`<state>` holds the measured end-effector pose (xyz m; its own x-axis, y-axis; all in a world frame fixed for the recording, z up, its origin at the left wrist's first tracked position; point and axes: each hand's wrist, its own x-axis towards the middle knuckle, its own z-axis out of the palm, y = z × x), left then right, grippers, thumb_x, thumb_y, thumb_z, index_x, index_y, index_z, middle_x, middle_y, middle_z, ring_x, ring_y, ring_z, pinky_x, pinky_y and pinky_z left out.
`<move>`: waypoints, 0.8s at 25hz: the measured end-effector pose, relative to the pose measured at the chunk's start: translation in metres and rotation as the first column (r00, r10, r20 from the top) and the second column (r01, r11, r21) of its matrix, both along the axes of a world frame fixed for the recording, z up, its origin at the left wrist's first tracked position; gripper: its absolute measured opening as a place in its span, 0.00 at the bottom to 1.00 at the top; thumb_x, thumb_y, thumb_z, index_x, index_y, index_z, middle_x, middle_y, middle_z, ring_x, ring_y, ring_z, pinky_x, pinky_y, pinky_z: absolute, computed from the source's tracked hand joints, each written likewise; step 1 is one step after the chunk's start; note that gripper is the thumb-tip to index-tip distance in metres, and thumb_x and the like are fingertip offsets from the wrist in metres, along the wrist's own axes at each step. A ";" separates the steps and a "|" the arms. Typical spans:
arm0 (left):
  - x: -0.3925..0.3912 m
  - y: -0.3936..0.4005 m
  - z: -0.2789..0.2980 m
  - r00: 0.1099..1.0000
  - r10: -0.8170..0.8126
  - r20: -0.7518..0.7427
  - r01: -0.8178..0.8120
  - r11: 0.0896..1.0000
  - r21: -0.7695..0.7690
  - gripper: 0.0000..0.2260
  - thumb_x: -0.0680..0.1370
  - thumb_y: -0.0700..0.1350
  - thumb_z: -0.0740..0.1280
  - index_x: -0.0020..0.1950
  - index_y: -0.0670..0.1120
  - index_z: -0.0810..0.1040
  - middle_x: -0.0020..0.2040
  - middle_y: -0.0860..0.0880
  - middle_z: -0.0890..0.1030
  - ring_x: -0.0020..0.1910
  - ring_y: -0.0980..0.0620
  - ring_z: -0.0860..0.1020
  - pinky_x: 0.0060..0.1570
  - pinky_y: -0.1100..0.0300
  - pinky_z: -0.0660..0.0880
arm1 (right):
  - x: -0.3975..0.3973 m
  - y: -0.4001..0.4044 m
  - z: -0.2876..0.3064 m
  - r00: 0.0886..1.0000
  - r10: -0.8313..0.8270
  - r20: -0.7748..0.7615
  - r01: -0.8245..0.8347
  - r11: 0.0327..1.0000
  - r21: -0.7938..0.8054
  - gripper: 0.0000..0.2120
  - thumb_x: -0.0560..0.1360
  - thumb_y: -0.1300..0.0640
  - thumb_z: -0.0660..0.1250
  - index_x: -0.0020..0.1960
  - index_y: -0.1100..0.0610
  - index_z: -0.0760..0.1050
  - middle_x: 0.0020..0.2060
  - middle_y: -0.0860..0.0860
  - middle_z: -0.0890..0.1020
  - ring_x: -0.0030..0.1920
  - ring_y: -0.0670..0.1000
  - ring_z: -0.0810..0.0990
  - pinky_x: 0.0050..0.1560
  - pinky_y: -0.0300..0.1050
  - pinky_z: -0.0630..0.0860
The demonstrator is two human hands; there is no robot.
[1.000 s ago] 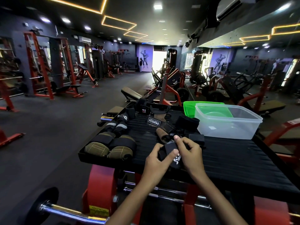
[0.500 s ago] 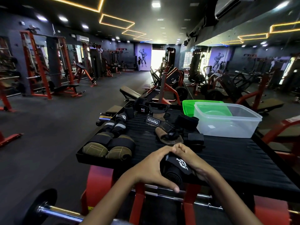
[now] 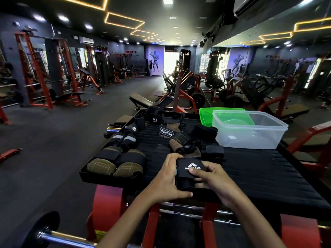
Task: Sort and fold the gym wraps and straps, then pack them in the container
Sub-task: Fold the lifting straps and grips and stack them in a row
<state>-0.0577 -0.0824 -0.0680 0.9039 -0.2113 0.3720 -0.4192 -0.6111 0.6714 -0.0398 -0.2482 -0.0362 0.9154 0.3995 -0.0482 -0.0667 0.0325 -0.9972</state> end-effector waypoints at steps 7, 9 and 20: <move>0.006 -0.005 0.004 0.995 0.035 -0.093 -0.039 0.999 -0.038 0.41 0.62 0.52 0.79 0.66 0.52 0.59 0.63 0.54 0.68 0.61 0.59 0.71 0.59 0.69 0.71 | 0.003 0.002 0.021 0.997 -0.011 0.074 0.015 0.998 -0.054 0.04 0.75 0.67 0.64 0.47 0.60 0.77 0.37 0.53 0.81 0.36 0.49 0.80 0.38 0.45 0.79; 0.005 -0.003 0.006 0.996 0.028 -0.088 -0.034 0.997 -0.069 0.40 0.62 0.49 0.80 0.66 0.51 0.59 0.63 0.55 0.68 0.60 0.61 0.70 0.55 0.77 0.68 | 0.006 -0.002 0.032 0.996 0.029 0.089 -0.026 0.999 -0.039 0.06 0.75 0.69 0.63 0.42 0.61 0.77 0.34 0.51 0.82 0.34 0.46 0.81 0.37 0.43 0.80; -0.006 0.004 0.002 1.000 0.015 0.014 -0.012 0.972 -0.235 0.39 0.56 0.55 0.80 0.60 0.59 0.61 0.58 0.60 0.72 0.58 0.63 0.74 0.57 0.66 0.72 | 0.008 -0.004 0.005 0.972 0.129 -0.196 -0.108 0.987 0.115 0.12 0.72 0.67 0.66 0.55 0.64 0.76 0.45 0.57 0.83 0.40 0.51 0.83 0.35 0.43 0.81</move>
